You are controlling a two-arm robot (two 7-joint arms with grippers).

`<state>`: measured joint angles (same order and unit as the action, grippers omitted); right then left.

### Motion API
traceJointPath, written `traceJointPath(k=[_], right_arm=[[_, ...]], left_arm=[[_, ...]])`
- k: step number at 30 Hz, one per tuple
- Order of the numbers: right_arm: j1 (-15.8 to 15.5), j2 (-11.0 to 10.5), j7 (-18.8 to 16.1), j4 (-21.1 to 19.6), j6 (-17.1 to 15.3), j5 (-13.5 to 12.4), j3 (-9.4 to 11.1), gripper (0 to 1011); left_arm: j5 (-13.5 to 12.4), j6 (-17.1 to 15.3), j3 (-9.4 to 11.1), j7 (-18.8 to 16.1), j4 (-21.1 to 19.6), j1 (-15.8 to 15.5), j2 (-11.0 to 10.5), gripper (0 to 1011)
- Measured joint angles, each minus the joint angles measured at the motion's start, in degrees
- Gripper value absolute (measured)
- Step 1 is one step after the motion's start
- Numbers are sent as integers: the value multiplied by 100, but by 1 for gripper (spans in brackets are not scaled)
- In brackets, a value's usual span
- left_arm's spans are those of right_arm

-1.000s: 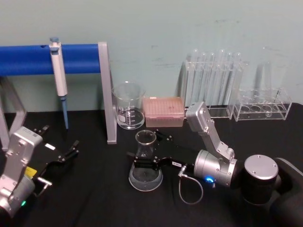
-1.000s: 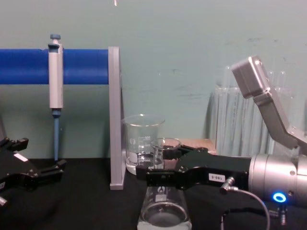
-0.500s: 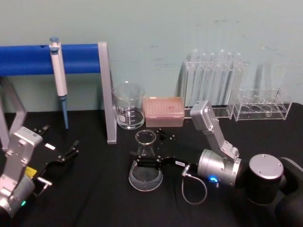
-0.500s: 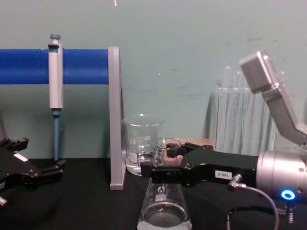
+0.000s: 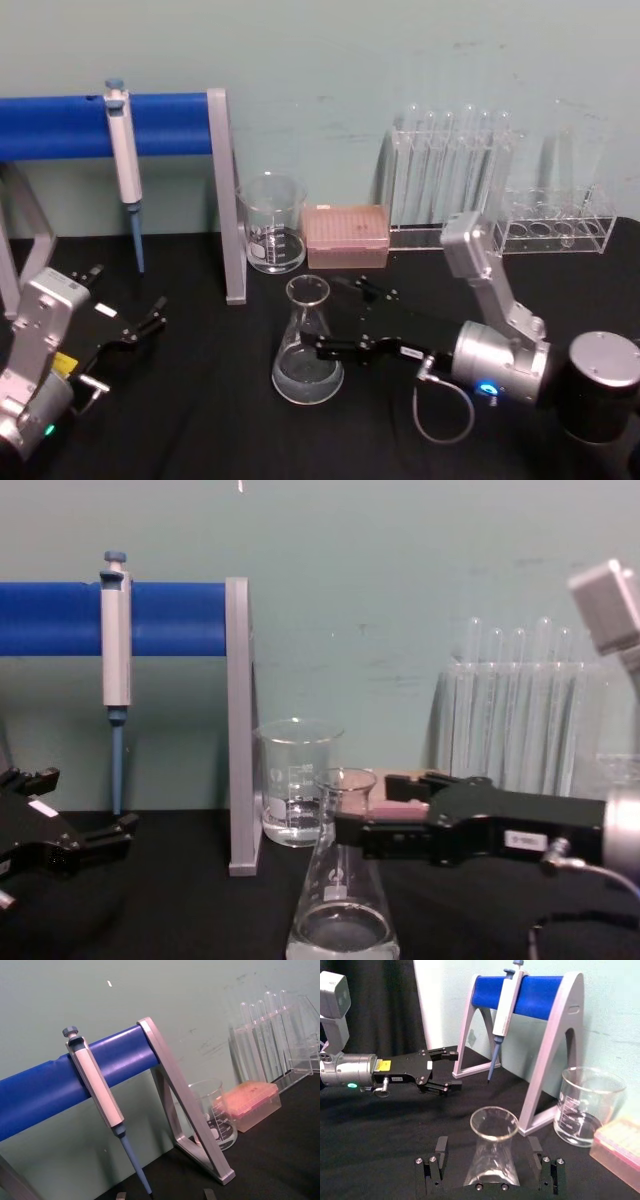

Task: Grasp the erlenmeyer flask with one hand, shake it three times, then place it back.

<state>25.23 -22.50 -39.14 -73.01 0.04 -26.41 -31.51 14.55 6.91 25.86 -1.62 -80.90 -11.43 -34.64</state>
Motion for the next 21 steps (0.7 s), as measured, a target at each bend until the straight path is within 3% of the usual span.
traceJointPath(k=[11, 16, 21], right_arm=[[-440, -497, 347, -671, -268, -257, 251, 1000], [-626, -544, 790, -798, -246, -250, 447, 1000], [-778, -396, 1458, -809, -70, -21, 685, 1000]], left_arm=[[0, 0, 0, 0, 0, 0, 0, 1001], [0, 0, 0, 0, 0, 0, 0, 1001], [0, 0, 0, 0, 0, 0, 0, 1001]])
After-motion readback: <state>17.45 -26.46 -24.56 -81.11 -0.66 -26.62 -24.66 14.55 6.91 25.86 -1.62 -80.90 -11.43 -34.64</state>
